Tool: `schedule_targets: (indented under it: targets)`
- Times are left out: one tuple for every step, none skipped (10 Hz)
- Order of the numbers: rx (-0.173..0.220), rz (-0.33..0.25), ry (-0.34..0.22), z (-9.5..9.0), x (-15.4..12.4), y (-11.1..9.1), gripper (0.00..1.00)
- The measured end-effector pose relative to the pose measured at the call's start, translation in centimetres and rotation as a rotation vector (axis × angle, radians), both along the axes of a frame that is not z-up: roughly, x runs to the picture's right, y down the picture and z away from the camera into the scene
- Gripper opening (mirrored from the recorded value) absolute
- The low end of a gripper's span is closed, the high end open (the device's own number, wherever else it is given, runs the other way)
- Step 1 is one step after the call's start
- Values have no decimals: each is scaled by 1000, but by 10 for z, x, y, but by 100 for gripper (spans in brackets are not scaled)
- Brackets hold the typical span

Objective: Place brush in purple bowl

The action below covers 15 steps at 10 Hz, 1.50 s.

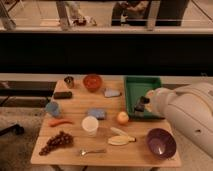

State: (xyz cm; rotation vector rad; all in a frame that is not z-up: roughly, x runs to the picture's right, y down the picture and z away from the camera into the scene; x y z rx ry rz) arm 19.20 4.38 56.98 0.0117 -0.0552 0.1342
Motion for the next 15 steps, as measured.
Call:
schedule_targets:
  targets:
    - [0,12,10,-5,6,7,0]
    - [-2,19,16,-9,10,12,0]
    - [-3,28,24,-12,15,17,0]
    - [-8,38,33,-15,20,23,0]
    - [-12,45,39,-18,23,28,0]
    - [-16,53,45,-20,28,34,0]
    - [-18,62,53,-24,32,39,0]
    - [-19,68,58,-27,35,43,0]
    - [-21,75,65,-29,40,47,0]
    - [-22,80,70,-31,43,49,0]
    - [-24,85,74,-34,47,53,0]
    - [-27,89,80,-36,51,55,0]
    - [-33,88,84,-38,53,57,0]
    - [-45,82,94,-39,53,61,0]
    - [-65,74,105,-39,53,66,0]
